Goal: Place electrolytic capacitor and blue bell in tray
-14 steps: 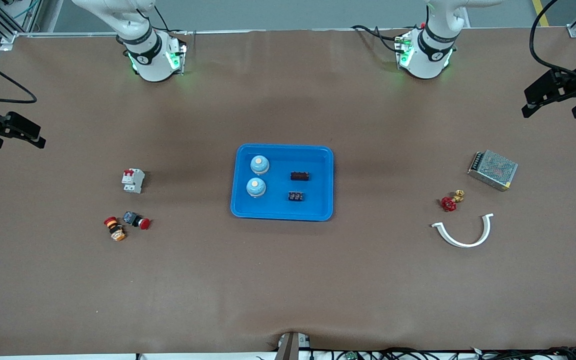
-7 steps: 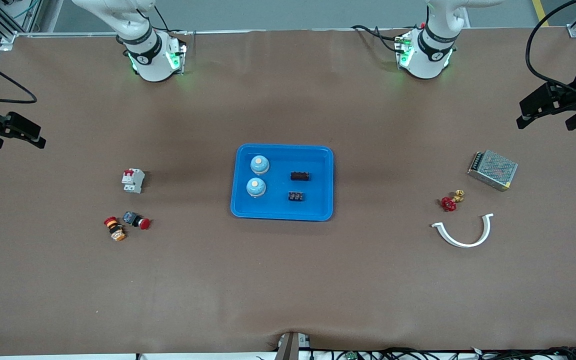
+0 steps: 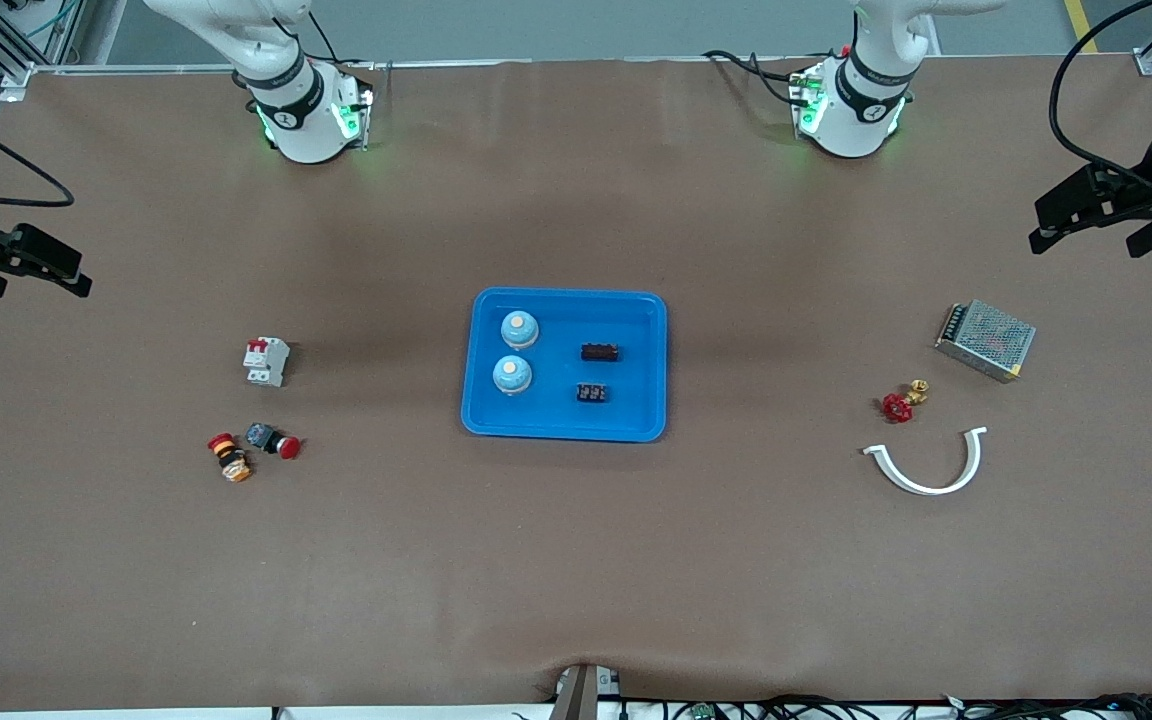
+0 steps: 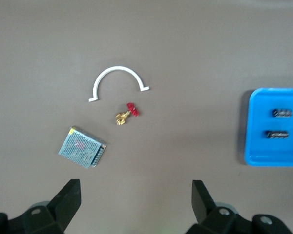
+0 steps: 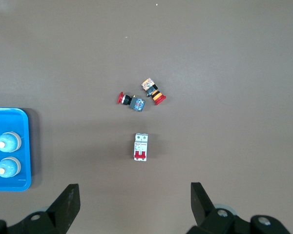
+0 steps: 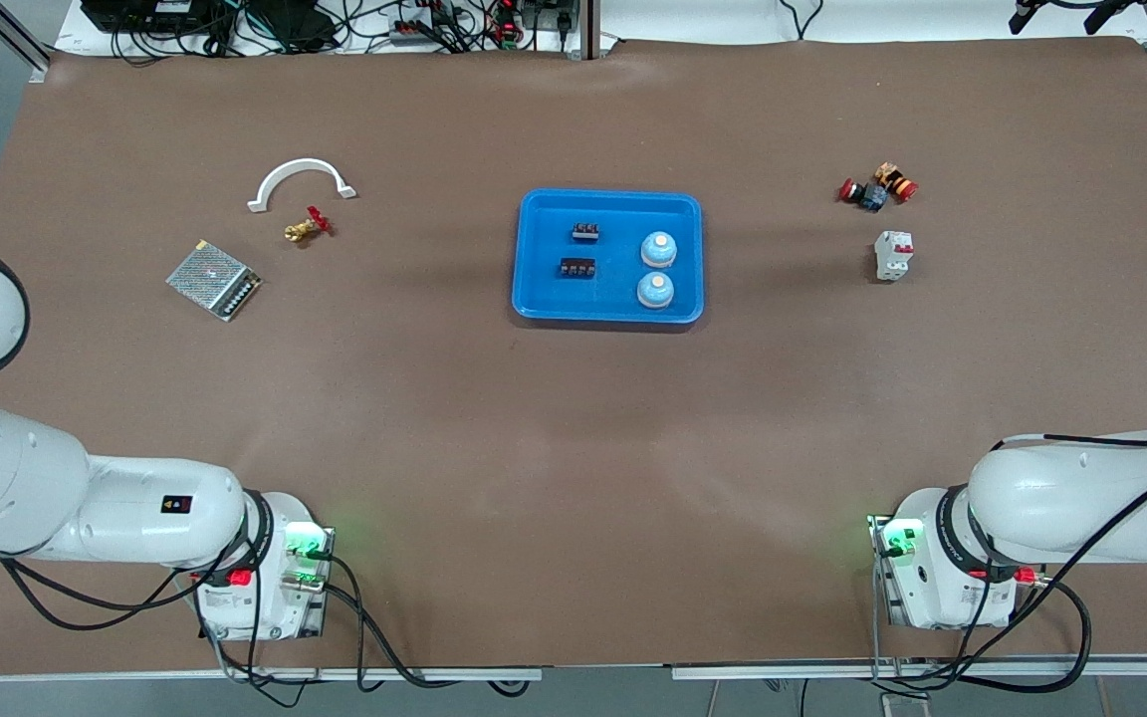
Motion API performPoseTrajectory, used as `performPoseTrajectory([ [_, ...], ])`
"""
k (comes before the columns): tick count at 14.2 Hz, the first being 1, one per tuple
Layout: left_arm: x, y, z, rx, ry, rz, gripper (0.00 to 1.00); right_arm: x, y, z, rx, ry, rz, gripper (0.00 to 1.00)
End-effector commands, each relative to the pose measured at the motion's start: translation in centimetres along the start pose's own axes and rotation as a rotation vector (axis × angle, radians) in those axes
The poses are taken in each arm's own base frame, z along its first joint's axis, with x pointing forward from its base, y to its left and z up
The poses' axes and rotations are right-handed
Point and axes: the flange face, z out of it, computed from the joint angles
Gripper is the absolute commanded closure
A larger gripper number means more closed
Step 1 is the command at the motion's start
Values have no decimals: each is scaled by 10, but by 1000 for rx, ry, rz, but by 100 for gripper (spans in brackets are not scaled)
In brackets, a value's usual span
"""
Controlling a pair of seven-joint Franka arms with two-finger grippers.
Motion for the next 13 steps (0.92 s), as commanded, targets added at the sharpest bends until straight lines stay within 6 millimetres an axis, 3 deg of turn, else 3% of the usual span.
performPoseTrajectory([
  [1, 2, 11, 5, 50, -34, 62, 0, 5, -9, 1, -8, -9, -22, 0],
  [13, 2, 10, 4, 49, -31, 61, 0, 7, -14, 5, -7, -17, -33, 0],
])
